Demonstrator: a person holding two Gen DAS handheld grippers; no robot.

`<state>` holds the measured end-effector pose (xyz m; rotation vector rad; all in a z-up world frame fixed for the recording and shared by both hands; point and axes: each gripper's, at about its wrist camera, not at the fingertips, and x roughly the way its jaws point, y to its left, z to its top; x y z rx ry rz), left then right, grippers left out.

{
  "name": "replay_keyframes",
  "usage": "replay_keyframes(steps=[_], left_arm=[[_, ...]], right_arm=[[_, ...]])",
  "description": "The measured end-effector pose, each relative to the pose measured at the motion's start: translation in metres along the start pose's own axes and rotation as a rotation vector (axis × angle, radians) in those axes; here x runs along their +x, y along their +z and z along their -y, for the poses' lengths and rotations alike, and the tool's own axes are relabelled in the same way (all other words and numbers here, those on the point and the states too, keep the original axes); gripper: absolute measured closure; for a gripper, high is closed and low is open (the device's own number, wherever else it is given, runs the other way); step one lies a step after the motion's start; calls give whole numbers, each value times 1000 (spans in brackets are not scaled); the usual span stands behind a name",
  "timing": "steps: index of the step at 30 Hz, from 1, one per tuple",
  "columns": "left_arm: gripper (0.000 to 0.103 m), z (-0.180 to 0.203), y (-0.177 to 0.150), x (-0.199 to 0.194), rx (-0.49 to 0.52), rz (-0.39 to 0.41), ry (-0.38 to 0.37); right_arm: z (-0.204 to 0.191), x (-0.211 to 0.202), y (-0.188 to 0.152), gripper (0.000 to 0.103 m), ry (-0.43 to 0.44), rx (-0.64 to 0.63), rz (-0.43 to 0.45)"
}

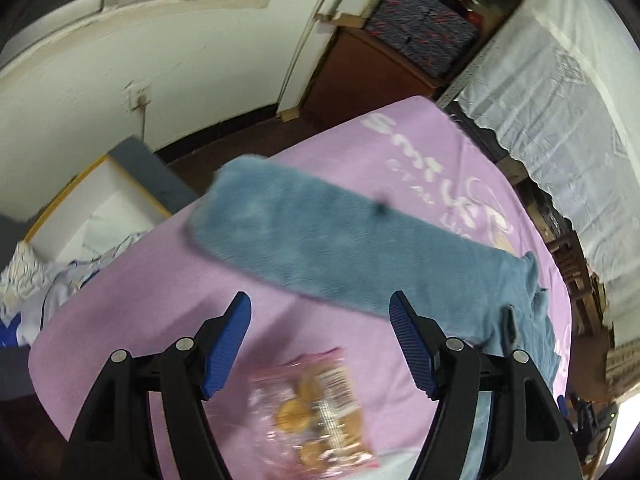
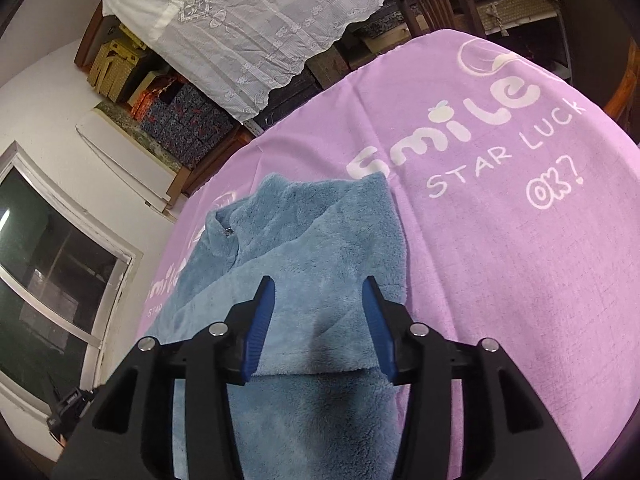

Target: Fold large clothes

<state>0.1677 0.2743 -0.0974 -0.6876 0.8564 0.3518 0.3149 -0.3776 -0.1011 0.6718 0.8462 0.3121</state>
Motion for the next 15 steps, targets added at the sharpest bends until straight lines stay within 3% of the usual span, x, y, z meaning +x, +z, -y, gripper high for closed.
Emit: replay_keyframes(steps=[8,15], left_arm=[[31,-20,9,30,-56,-62,-51],[32,-25,22,42,-68,-14,-41]], right_arm=[[14,4,-3,55,-13,38,-23],[15,7,-4,55,-31,31,-24]])
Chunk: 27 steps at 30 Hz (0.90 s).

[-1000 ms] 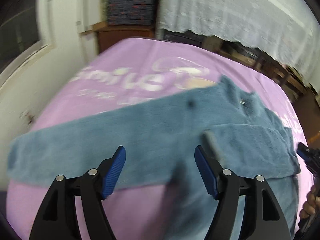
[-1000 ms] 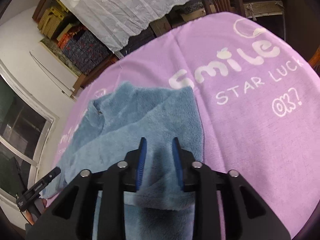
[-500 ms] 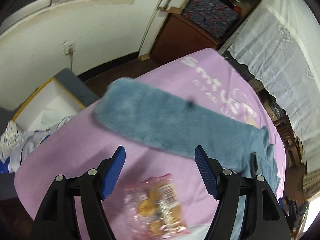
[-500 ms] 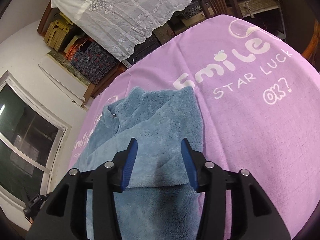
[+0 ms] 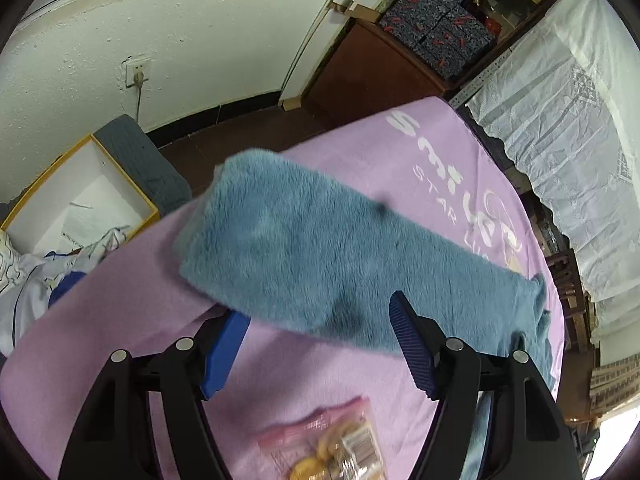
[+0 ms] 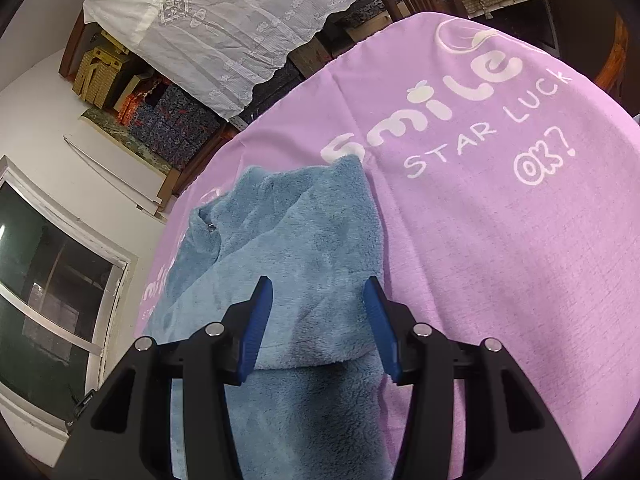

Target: Fold large clothes

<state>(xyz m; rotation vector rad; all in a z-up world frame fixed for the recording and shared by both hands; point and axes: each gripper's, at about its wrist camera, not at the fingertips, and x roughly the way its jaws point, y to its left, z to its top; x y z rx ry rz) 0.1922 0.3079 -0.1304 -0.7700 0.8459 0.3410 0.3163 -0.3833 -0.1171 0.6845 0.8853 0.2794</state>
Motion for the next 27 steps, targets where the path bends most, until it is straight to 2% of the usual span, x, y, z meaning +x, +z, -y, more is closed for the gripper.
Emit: replay_keyframes(steps=[2,3,4,5,6,9,13,21,27], left_arm=[[36,1,4,2,-8,4,-17],[43,0,6,4,-11,8,-15],[63,1,7,5,-3,8,-7],[89,1,8,8,15,1,2],[92,2,9,12,36,-15,6],[93,6,10,11,67,-9,25],[94,31,9,-3,171,39,87],[94,118,-1,-26,374,109,137],[94,203,-33,-21,549,138,135]], right_arm=[[0,1,0,55,-4,-5,0],[-1,1,0,55,-6,-7,0],[-1,1,-1,55,-8,-9,0],[-1,1,-1,55,-11,-11,1],[-1,1,-1,55,-11,-11,1],[-1,1,-1,55,-11,-11,1],[-1,1,0,55,-9,-10,0],[1,2,0,55,-1,-1,-1],[3,1,1,55,3,3,-4]])
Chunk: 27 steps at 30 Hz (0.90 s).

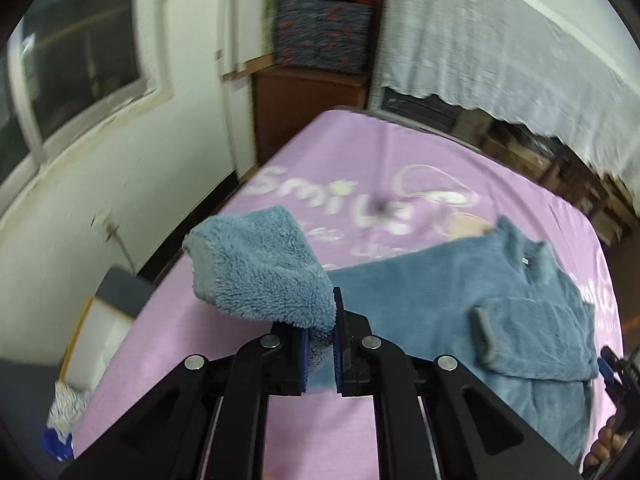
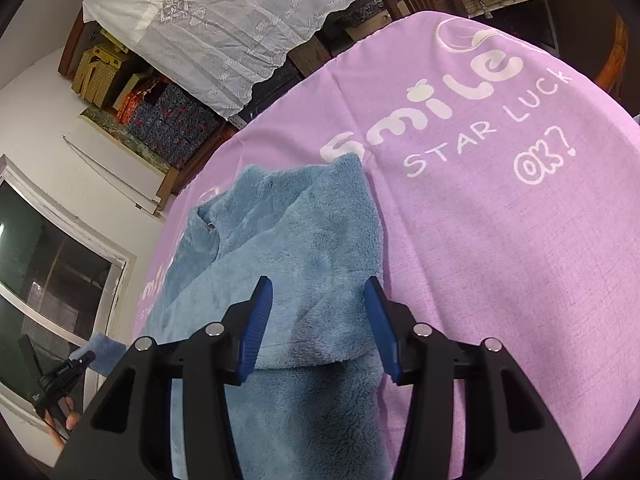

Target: Fold large clothes

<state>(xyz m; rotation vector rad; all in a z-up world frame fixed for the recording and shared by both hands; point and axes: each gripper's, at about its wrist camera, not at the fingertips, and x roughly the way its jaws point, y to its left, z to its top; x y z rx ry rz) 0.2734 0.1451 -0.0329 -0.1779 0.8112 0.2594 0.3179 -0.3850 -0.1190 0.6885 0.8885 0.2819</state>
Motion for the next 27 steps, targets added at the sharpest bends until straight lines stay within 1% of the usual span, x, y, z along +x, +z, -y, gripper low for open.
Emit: replay_keyframes(steps=[4,9,12,17,19,21,23,25,27], left_arm=[[94,59,-1,1,95,6,-37],[94,135,-16,10,223,18,-62],[94,184,-31,24,298,-4,-96],[94,245,-63,53,413,-40,-118],[94,259,-75,68,442,-67,-128],[94,269,-84,84,462,-85,-117],[93,274,-92,90,489,-58,-86],[92,275,-94,90,503,-49,-92],[82,272,-94,86,501,-54,-114]], right_arm=[[1,-1,1,55,9,9,0],[2,-2,1,55,19,16,-2],[4,-3,2,55,26,29,-3],[8,-3,4,55,32,48,-7],[10,-2,5,55,36,56,-10],[11,-2,5,55,39,63,-14],[12,-1,6,55,40,69,-18],[13,0,6,55,40,74,-21],[13,1,7,55,46,77,-24]])
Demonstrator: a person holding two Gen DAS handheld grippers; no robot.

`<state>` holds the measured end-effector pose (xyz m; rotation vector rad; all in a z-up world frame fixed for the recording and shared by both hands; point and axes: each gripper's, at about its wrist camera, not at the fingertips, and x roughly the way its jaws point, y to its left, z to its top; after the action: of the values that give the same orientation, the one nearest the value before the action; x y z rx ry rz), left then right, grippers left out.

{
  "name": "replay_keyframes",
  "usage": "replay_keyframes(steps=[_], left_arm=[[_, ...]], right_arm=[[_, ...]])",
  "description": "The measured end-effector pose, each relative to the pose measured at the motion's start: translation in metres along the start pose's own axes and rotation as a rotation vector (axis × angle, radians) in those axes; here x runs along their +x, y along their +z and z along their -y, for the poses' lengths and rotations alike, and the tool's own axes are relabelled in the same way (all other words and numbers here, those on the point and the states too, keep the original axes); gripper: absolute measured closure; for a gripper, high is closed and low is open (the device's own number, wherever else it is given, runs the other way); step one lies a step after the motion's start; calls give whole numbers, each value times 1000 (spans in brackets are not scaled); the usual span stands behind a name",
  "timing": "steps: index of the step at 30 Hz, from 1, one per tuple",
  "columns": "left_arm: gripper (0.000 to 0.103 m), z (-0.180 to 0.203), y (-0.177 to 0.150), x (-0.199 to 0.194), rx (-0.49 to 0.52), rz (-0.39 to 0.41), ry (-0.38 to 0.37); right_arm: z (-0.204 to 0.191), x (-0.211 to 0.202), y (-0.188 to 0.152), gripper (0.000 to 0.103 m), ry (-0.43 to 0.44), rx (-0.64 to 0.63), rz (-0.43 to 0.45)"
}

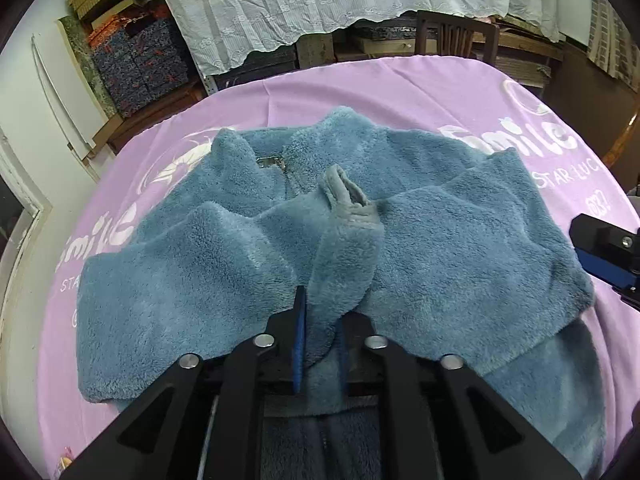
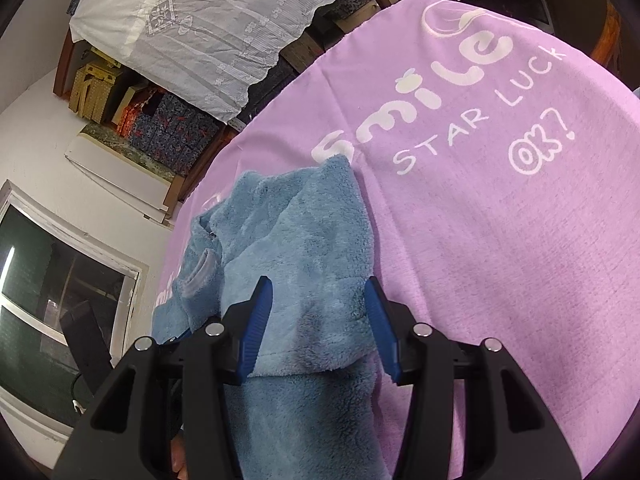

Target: Fold large clothes

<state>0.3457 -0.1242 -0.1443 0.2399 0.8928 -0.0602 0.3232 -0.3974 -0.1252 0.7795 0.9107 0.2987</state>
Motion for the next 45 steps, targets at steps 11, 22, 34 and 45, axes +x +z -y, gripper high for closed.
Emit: replay_keyframes(steps=[11,22,34,45], left_arm=[[24,-104,-31,-70,-165,150,5],[24,-119,-56,-36,-133,78,0],[23,-129,-58,-24,-182,45,-9],[23,-138,-63,-28,-227,30,-20]], right_arm=[[-35,-6,-9,50,146,-159,10],[-99,62,-25,49,96,-171,-159],[-150,92,-15,95,49,-277,-122],[-153,8,4,95,11,-329,113]])
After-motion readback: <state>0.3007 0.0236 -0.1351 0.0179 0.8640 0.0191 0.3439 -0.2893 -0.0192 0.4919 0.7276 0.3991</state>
